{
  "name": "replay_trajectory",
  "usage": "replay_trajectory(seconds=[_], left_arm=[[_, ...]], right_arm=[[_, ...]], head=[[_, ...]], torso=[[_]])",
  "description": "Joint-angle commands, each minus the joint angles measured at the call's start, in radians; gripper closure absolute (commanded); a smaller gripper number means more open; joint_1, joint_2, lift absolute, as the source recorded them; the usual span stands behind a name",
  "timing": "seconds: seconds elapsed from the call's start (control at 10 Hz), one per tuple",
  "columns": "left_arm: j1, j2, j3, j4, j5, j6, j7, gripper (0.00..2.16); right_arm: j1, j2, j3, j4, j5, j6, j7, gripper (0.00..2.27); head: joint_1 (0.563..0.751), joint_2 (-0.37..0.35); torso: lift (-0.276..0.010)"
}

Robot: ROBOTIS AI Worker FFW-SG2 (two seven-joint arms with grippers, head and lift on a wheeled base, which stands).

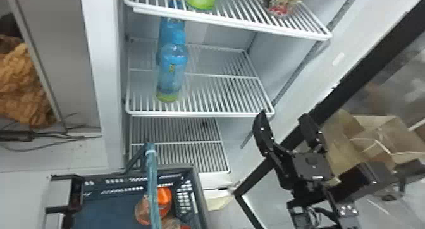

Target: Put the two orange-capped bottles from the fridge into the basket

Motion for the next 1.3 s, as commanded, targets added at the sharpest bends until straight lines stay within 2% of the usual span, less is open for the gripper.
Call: replay_trajectory(seconds=[0.0,1.2], left_arm=[[0.002,0.0,0.0,0.0,0.0,0.0,-0.002,1.19],[0.007,-0.002,0.002,0.0,0.0,0.0,-0.003,1.19]], right_arm=[[0.0,0.0,0.0,0.001,0.0,-0.006,0.0,0.11],[0.0,0.003,0.0,0.01,0.002,-0.023,0.0,0.12]], head=[[0.695,-0.35],[0.695,-0.35]], torso=[[-0.235],[-0.235]])
